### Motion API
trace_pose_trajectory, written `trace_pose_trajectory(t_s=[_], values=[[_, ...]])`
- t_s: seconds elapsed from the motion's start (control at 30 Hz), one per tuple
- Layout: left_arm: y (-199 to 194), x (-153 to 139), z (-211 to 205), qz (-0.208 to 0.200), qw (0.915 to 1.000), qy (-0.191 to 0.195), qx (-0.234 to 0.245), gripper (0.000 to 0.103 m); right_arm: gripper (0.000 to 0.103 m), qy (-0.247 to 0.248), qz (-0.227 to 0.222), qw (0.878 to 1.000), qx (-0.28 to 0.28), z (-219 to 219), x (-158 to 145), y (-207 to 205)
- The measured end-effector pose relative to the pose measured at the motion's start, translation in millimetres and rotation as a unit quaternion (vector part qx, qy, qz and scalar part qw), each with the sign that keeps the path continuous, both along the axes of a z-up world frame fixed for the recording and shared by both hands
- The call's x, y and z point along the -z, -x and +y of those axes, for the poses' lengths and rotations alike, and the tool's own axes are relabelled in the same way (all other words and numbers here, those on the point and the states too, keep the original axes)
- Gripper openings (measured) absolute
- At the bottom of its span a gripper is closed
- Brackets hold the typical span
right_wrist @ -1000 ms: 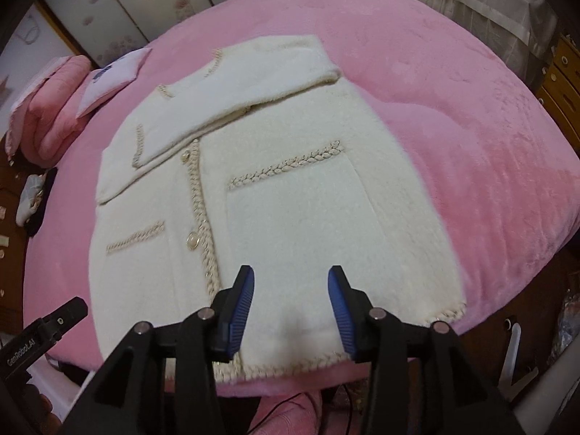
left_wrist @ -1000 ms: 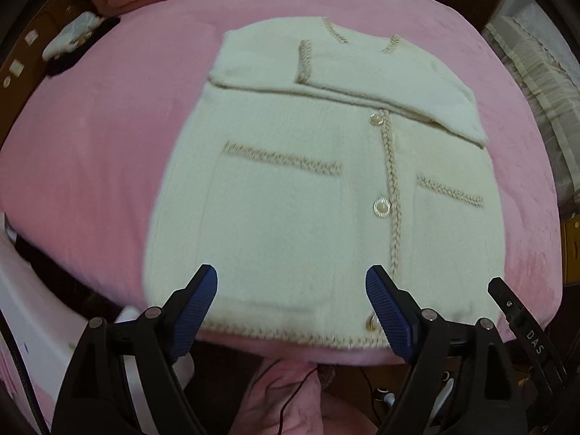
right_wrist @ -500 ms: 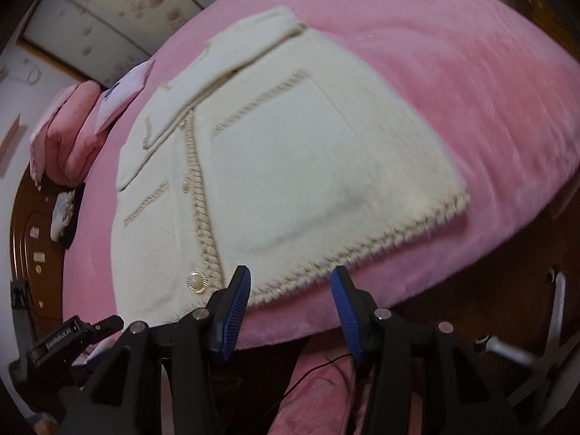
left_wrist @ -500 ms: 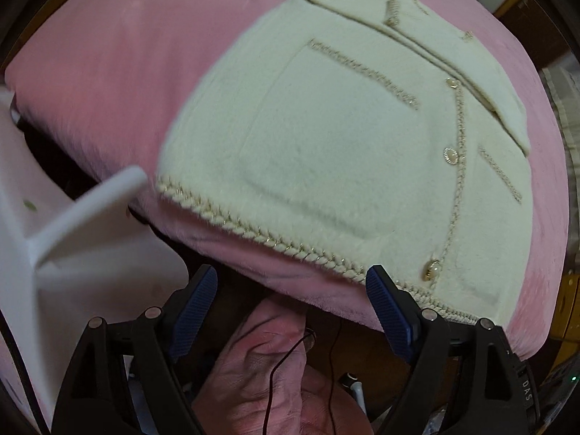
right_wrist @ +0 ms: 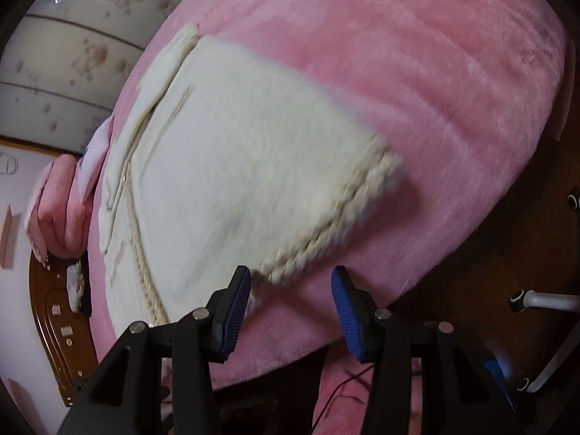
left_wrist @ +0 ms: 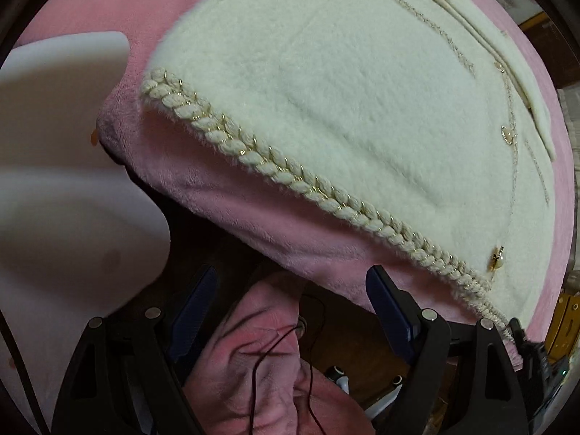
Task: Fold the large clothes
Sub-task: 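Grasp the braided hem of the cardigan with both grippers, then lift the held hem and carry it over toward the collar with both grippers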
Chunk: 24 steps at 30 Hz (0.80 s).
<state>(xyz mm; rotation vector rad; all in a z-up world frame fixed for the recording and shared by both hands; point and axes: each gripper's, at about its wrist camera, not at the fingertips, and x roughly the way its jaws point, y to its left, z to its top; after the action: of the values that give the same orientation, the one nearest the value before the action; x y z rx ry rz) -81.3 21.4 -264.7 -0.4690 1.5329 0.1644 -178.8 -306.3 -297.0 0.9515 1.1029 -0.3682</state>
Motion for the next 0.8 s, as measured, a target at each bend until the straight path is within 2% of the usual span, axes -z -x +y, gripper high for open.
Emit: trace_pose_trajectory(t_s=[0.07, 0.2, 0.3, 0.33, 0.5, 0.6, 0.67, 0.8], values=[[1, 0, 3, -0.018, 0.9998, 0.004, -0.005, 0.083, 0.046, 0.012, -0.008, 1.0, 0.015, -14, -1, -3], [-4, 2, 13, -0.047, 0.9988, 0.006, -0.011, 0.083, 0.042, -0.013, -0.007, 0.999, 0.037, -31, 3, -14], [-9, 2, 19, -0.054, 0.9984, -0.015, -0.013, 0.083, 0.026, -0.006, -0.004, 1.0, 0.024, -30, -6, -22], [-11, 1, 19, -0.06, 0.9979, -0.02, -0.015, 0.083, 0.018, -0.002, -0.012, 1.0, 0.015, -28, -11, -24], [-17, -3, 20, -0.107, 0.9929, -0.024, -0.047, 0.083, 0.016, 0.039, -0.043, 0.998, -0.034, -15, -44, -32], [-23, -5, 24, -0.137, 0.9867, -0.031, -0.081, 0.081, 0.016, 0.037, -0.061, 0.997, -0.038, -18, -54, -32], [-27, -6, 33, -0.152, 0.9827, -0.033, -0.101, 0.067, 0.016, 0.032, -0.068, 0.996, -0.038, -21, -59, -34], [-35, -5, 40, -0.155, 0.9765, -0.049, -0.142, 0.062, 0.015, 0.024, -0.079, 0.996, -0.045, -22, -66, -43]])
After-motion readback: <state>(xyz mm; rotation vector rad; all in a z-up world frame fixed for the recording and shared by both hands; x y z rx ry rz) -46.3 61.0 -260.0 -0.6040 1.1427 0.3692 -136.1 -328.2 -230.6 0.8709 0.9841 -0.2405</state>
